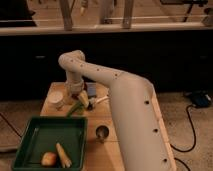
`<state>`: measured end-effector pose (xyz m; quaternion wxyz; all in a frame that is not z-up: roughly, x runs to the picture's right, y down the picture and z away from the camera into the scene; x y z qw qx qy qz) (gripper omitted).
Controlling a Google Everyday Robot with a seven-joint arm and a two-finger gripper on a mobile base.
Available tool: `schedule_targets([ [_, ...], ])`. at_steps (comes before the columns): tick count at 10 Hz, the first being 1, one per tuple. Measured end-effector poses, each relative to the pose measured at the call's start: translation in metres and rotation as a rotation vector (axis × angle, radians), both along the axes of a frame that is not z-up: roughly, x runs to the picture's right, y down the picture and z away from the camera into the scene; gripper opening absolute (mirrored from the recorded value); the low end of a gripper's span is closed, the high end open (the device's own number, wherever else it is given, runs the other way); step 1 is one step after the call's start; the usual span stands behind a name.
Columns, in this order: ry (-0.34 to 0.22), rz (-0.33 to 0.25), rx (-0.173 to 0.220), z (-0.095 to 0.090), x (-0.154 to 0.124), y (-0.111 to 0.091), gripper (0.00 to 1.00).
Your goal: Place pepper in plastic cup
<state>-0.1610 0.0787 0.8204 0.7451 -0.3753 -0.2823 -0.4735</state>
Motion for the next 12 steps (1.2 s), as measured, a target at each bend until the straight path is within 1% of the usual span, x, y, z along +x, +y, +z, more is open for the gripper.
schedule_targets([
  [4, -0.005, 0.002, -0.012, 0.0006, 0.0034, -0.0011, 0.8],
  [9, -0.031, 0.014, -0.009, -0.0012, 0.0067, -0.0049, 0.8],
  [12, -0.032, 0.015, -0.009, -0.0009, 0.0063, -0.0047, 0.8],
])
